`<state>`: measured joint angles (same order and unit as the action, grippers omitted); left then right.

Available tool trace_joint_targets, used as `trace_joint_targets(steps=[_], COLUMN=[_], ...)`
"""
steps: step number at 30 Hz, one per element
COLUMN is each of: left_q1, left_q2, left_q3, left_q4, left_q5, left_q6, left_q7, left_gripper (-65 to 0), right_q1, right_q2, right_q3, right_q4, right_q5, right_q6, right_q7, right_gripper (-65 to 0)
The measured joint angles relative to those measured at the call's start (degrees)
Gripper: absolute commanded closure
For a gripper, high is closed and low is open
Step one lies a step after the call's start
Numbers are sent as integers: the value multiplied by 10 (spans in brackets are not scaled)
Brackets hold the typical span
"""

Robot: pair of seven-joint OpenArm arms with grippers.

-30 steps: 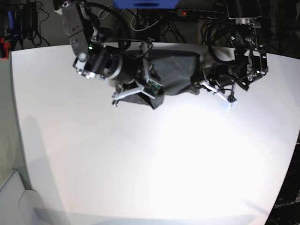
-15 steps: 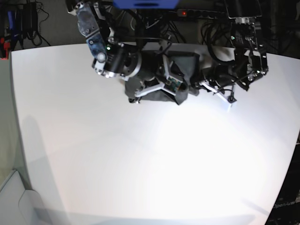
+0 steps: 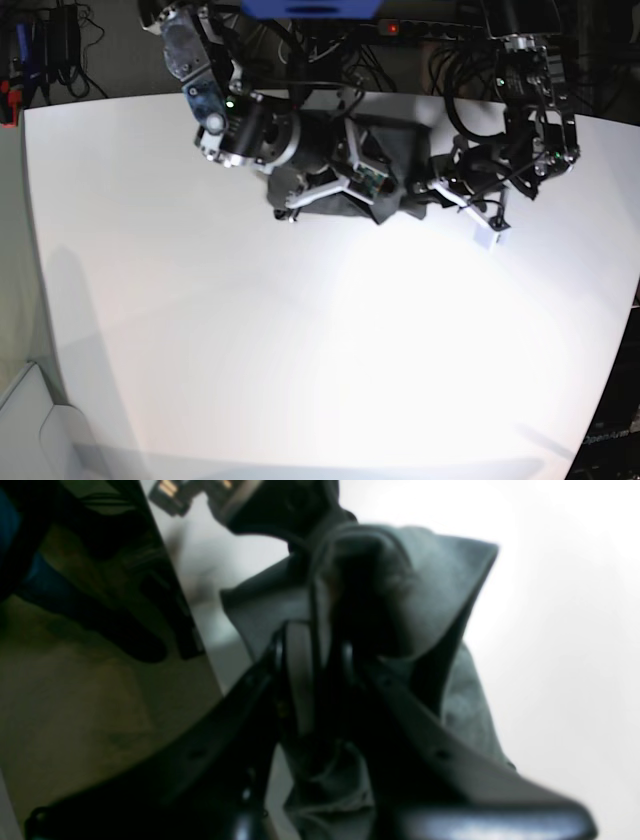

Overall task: Layout the t-shirt on the table in an organized manner, then fold the t-shirt properly
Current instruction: 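Fold the strip end with the right gripper toward the left gripper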

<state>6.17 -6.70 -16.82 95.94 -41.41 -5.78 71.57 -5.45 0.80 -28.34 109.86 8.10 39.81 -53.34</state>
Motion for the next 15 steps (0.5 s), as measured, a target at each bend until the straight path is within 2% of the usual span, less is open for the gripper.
trace_joint_targets(steps=[3,5,6,12,15], left_q1=[0,0,1,5,7], left_q2=[-1,-1,-1,4,9], left_q3=[-1,-1,-1,-55,-102], left_q4=[0,0,0,3,17], left_q5=[2,1,0,-8,-59], left_q6=[0,0,0,-4,-4], left_q7=[-2,-2,-4,-6,-6], left_gripper=[-425,-523,-545,-551,-551], right_q1=[5,5,5,5,5], right_q2=[0,0,0,0,0], right_q3=[1,1,1,1,1], right_q4=[0,0,0,0,0], right_q5=[0,0,0,0,0], right_q6=[0,0,0,0,0], right_q7=[0,0,0,0,0], right_gripper=[0,0,0,0,0])
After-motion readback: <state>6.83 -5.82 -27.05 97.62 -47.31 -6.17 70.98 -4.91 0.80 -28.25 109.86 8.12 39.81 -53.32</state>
